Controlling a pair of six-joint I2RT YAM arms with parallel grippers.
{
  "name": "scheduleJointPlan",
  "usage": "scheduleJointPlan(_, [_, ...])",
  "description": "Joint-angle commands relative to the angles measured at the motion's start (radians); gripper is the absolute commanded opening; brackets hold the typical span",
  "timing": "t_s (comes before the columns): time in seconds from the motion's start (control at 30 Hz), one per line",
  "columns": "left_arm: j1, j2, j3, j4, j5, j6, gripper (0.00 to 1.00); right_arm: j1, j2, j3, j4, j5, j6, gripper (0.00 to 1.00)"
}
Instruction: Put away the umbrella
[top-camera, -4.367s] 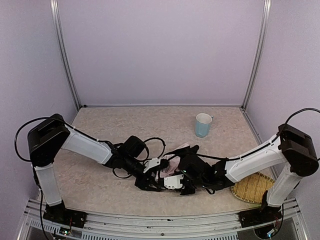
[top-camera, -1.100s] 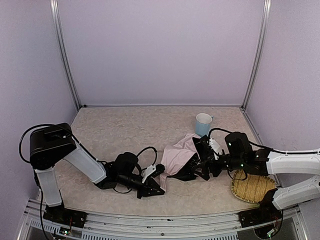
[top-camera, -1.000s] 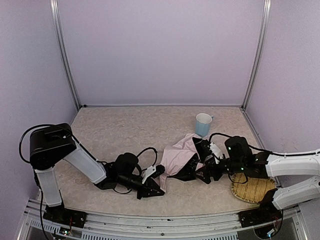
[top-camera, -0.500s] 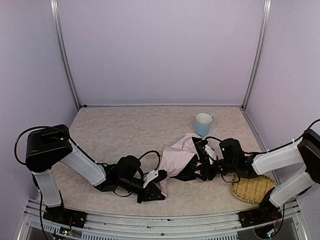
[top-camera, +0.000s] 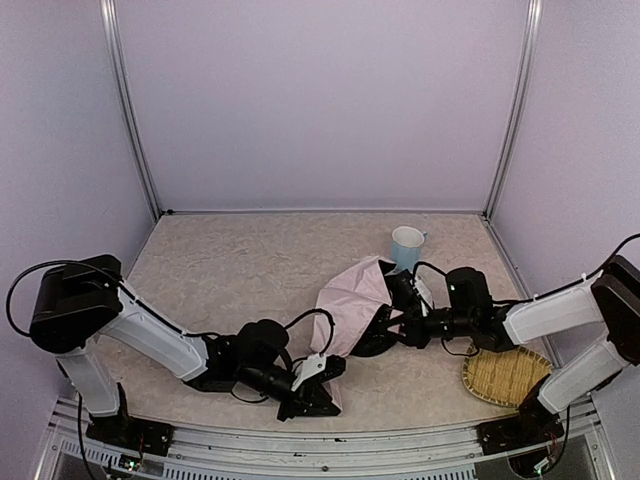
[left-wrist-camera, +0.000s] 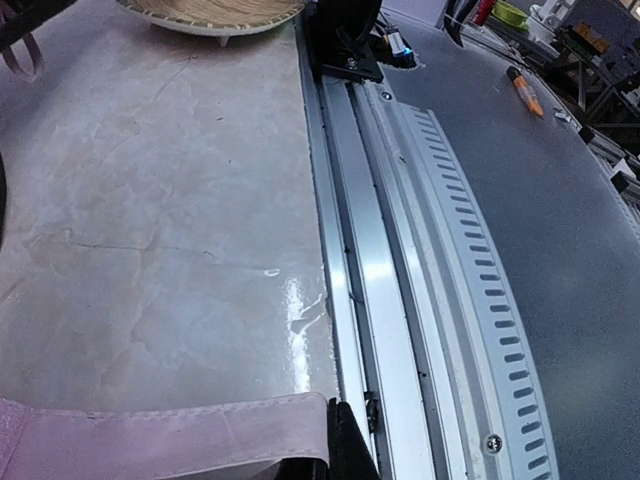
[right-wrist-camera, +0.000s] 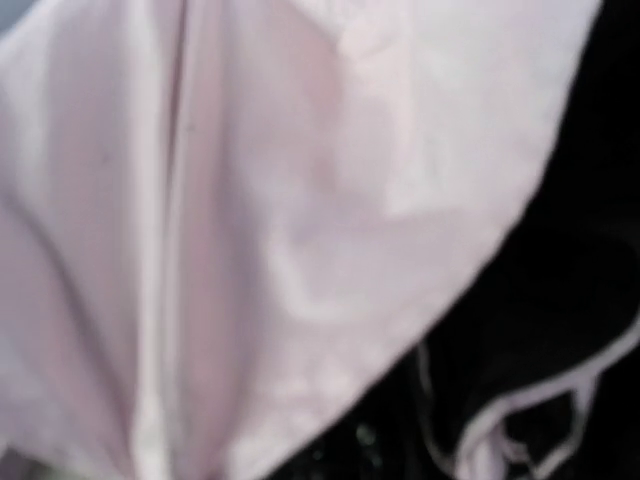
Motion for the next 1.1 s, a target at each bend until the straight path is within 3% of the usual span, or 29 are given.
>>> scheduleJointPlan(0.0, [-0.01,-0.01,-0.006,0.037,-0.008,0.029,0.0,-0.04,-0.121,0.072,0.09,-0.148,0.044,0.0])
scheduleJointPlan(0.23, [0.063,0.025,-0.04,0.182,0.018,0.018,0.0,-0.044,-0.265,0.116,0.055,-0.44,0.081,0.0])
scheduleJointPlan(0.47, [0.163,0.047,-0.1,0.469,0.104,-0.022,0.01,-0.044,-0.348,0.126,0.059,-0.572,0.111,0.0])
scheduleJointPlan(0.77, [0.273,0.22,-0.057,0.751,0.215,-0.125,0.04,-0.04,-0.416,0.182,0.014,-0.726,0.076,0.0])
scheduleJointPlan(0.87, [0.312,0.251,0.033,0.691,0.258,-0.079,0.03,-0.025,-0.427,0.205,-0.094,-0.74,0.0,0.0])
scheduleJointPlan(1.07, [0.381,0.239,0.373,0.078,0.126,0.276,0.0,0.023,-0.418,0.205,-0.27,-0.732,-0.12,0.0])
